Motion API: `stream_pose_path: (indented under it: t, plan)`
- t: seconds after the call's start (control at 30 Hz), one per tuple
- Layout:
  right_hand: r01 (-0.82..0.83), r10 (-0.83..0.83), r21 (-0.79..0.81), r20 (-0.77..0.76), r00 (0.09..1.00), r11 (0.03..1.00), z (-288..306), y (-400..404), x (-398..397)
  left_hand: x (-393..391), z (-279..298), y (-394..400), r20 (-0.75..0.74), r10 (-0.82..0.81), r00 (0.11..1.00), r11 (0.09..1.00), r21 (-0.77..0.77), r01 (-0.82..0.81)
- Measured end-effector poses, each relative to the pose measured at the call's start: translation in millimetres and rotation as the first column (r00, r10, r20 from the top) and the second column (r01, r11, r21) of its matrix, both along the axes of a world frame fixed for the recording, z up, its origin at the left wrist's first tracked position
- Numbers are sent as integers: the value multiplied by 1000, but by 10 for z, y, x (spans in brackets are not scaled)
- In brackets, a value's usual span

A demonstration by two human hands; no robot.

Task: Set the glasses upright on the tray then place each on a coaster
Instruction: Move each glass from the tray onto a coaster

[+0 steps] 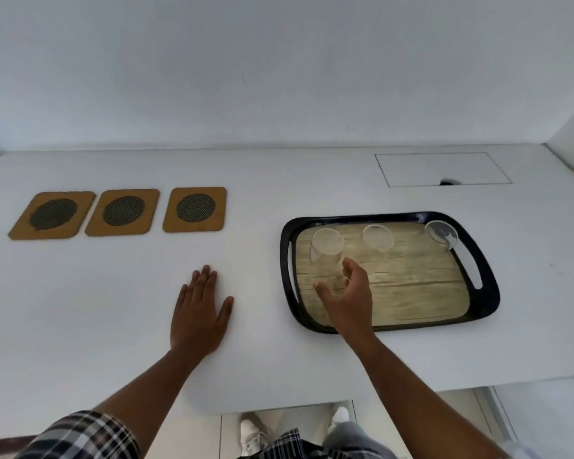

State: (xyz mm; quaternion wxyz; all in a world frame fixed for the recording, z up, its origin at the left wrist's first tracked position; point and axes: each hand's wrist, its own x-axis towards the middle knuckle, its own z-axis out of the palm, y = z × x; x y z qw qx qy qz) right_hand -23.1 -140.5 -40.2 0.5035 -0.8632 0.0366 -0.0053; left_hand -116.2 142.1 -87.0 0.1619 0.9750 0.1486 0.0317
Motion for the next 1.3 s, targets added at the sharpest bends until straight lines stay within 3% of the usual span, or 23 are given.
stream_pose_path:
  t: [0.23,0.67,1.03,1.3]
  plan:
    - [-38,38,-7,-37,999,999,5,107,150,8,-51,26,2,6,1000,1000,2,-6]
    - [-42,42,12,-6,999,999,-77,159,338,-18,5,83,-161,-44,986,999,6,46]
    - [36,-37,4,60,998,999,37,320,306,-55,-42,103,-48,-52,998,999,-10,52]
    - [170,-185,92,188,965,981,354,851,127,-126,4,766,-16,-159,987,986,-47,158]
